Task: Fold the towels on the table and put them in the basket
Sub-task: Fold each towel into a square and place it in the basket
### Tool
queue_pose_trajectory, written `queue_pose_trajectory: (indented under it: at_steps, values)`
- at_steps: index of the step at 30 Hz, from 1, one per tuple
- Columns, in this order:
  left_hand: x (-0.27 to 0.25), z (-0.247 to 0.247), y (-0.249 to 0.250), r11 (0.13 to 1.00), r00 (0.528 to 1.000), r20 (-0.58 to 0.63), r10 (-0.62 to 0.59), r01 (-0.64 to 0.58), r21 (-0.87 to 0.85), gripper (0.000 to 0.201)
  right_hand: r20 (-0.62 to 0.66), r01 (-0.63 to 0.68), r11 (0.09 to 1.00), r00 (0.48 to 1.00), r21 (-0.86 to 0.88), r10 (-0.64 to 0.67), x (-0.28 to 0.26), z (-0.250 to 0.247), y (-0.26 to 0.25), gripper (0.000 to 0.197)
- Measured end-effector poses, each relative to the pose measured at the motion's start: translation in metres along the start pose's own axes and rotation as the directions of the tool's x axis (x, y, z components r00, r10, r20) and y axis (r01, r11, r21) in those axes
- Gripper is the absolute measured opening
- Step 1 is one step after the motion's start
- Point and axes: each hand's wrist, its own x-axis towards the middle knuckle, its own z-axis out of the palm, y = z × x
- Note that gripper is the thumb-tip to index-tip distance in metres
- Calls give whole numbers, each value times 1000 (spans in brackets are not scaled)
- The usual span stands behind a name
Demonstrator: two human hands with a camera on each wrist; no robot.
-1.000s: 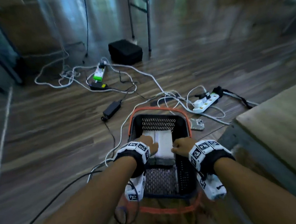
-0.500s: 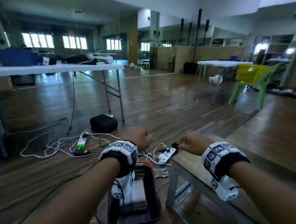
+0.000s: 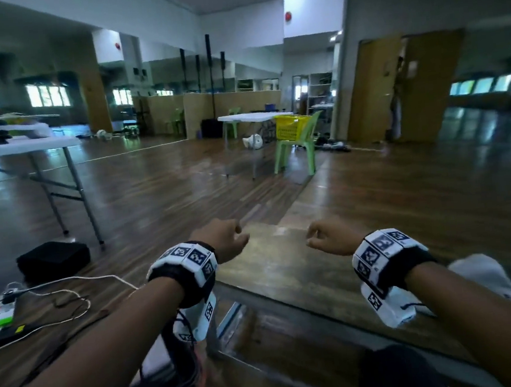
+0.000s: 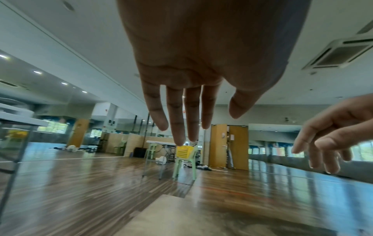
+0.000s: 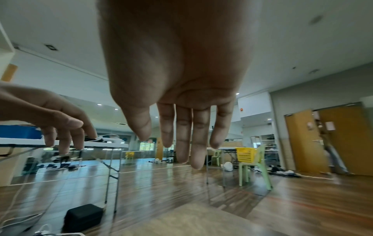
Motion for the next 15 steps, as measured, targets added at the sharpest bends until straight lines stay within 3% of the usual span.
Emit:
queue_pose_trajectory:
  at_steps: [9,15]
  values:
    - [54,41,110,960,957,76,278,-276,-39,40,-16,-264,964,964,38,265,-69,-23,104,34]
    - [77,94,178,909,901,130,415,-403,-109,34,-44,-425,893,899,147,435,-101,11,164,26]
